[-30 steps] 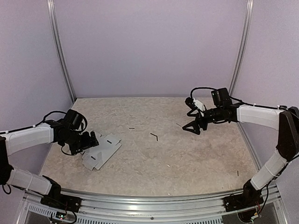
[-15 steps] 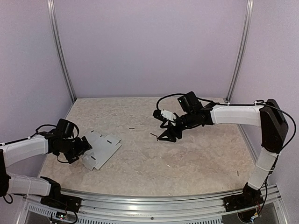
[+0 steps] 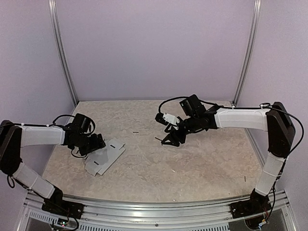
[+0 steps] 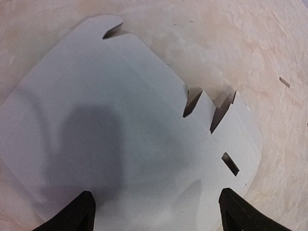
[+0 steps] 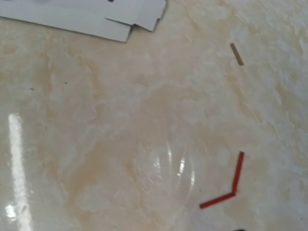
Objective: Fold the paper box
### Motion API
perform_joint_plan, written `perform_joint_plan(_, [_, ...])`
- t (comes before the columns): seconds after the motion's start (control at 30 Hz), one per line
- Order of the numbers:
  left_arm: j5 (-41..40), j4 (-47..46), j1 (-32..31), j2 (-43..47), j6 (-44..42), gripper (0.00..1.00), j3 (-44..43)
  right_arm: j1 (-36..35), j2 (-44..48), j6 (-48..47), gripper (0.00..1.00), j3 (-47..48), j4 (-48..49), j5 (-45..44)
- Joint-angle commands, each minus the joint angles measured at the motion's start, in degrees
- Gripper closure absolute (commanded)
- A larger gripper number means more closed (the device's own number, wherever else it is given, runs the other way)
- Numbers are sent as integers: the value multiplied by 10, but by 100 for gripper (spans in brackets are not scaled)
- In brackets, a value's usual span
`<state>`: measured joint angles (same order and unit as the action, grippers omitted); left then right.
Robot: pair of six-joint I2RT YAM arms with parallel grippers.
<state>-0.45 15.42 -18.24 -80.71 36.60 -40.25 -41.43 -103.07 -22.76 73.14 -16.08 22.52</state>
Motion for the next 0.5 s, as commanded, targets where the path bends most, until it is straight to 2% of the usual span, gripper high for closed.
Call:
perform_joint_plan(0.0, [28,-34,-66,-62,1,13,-16,5,24,-4,31,-9,-2,-35])
perform_joint_plan(0.27, [69,-76,-188,-201,27,16,-104,35,23,-5,30,-6,-13,-33])
perform_joint_plan(0.47, [74,-68,-267,-266,-43,20,-204,71,32,8,30,-12,-18,17])
